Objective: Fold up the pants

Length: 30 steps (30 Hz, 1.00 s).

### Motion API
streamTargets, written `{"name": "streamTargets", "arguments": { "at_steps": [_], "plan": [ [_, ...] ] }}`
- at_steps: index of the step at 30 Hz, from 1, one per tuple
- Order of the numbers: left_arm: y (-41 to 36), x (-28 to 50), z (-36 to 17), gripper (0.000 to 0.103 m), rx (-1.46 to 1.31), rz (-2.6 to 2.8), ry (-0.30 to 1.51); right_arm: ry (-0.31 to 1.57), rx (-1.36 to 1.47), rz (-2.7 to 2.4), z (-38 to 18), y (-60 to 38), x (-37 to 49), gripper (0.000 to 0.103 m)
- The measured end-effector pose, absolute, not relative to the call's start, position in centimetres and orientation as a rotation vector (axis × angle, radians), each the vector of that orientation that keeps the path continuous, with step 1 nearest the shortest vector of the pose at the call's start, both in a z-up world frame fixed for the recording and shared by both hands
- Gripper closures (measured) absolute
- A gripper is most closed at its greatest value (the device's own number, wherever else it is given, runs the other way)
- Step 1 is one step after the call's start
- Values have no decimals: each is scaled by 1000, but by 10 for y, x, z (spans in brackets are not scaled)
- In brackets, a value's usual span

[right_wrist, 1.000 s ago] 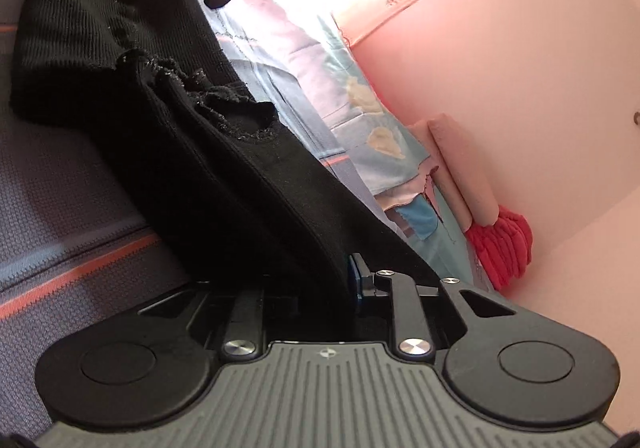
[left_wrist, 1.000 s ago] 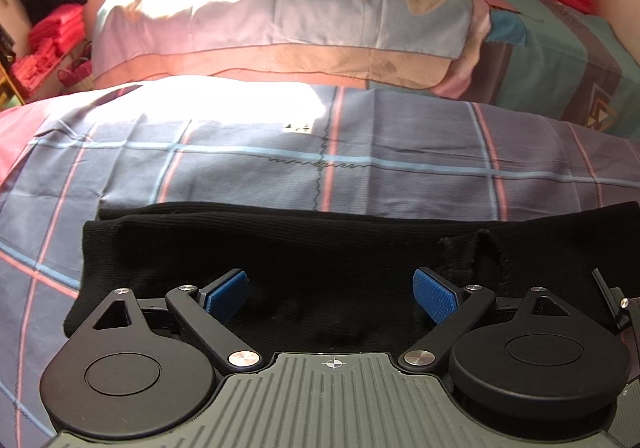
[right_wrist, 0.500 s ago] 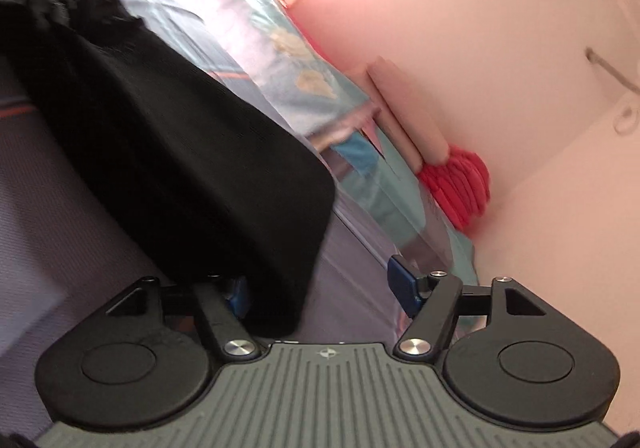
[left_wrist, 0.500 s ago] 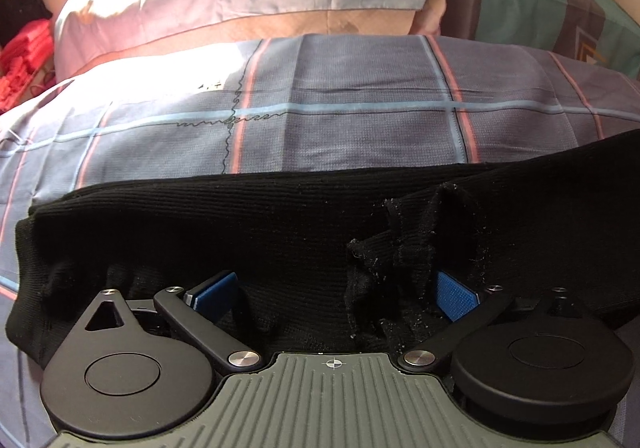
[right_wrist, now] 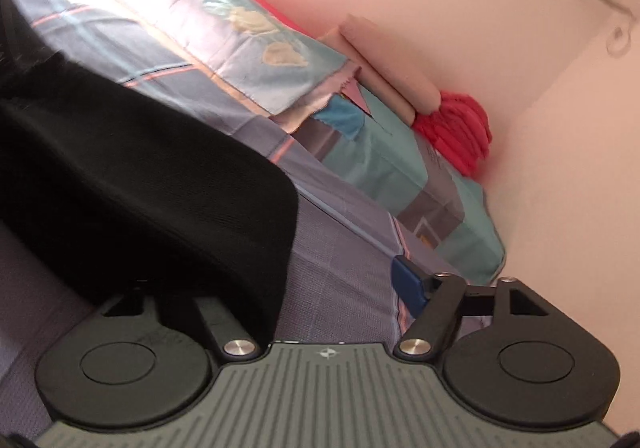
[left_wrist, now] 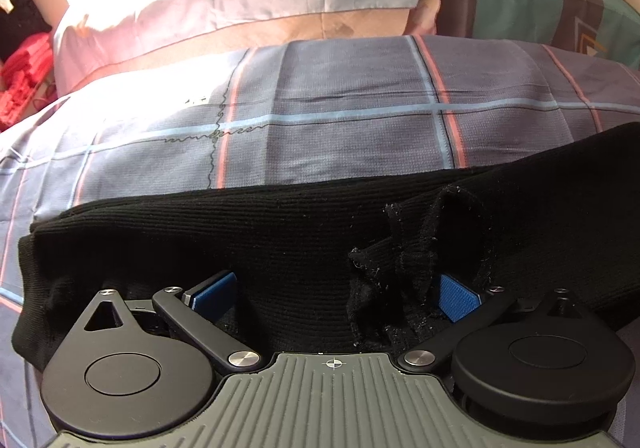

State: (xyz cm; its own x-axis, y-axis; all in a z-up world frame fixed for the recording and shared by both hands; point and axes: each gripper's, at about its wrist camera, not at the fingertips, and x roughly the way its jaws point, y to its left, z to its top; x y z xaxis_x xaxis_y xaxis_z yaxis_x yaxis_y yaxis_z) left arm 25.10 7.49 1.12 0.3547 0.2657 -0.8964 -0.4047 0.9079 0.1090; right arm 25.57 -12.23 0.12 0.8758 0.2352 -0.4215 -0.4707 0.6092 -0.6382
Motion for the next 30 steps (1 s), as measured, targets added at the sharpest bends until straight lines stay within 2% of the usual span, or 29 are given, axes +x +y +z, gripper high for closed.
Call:
{"name": "streamTargets", "arguments": {
  "at_steps": [1, 3, 5, 10, 13, 17, 18, 20, 22, 26, 28, 30],
  "plan": [
    [75, 251, 11, 0, -137, 434, 1129, 279, -774, 421, 7, -127, 251, 39],
    [76, 252, 10, 0, -139, 426, 1127, 338, -791, 391, -1, -131, 261, 29],
    [78, 251, 10, 0, -155, 421, 1130, 441, -807, 413, -12, -136, 274, 28],
    [79, 251, 13, 0, -151, 415, 1137, 393, -835, 624, 11, -145, 241, 25],
    [82, 250, 13, 0, -158, 411, 1139, 409, -720, 777, 38, -156, 230, 21],
    [84, 250, 14, 0, -162, 405, 1139, 466, -440, 820, 68, -148, 248, 22],
    [85, 250, 14, 0, -166, 404, 1141, 497, -379, 804, 68, -141, 262, 27],
    [86, 250, 14, 0, -166, 401, 1143, 573, -342, 751, 56, -126, 289, 37],
    [90, 250, 13, 0, -168, 396, 1146, 764, -385, 685, 26, -108, 322, 37],
    [96, 245, 18, 0, -183, 366, 1144, 727, -254, 680, 45, -110, 324, 37],
    [100, 241, 23, 0, -227, 321, 1133, 720, -265, 716, 45, -106, 319, 27],
    [106, 232, 32, 0, -280, 277, 1102, 810, -366, 707, 24, -95, 326, 24]
  ]
}}
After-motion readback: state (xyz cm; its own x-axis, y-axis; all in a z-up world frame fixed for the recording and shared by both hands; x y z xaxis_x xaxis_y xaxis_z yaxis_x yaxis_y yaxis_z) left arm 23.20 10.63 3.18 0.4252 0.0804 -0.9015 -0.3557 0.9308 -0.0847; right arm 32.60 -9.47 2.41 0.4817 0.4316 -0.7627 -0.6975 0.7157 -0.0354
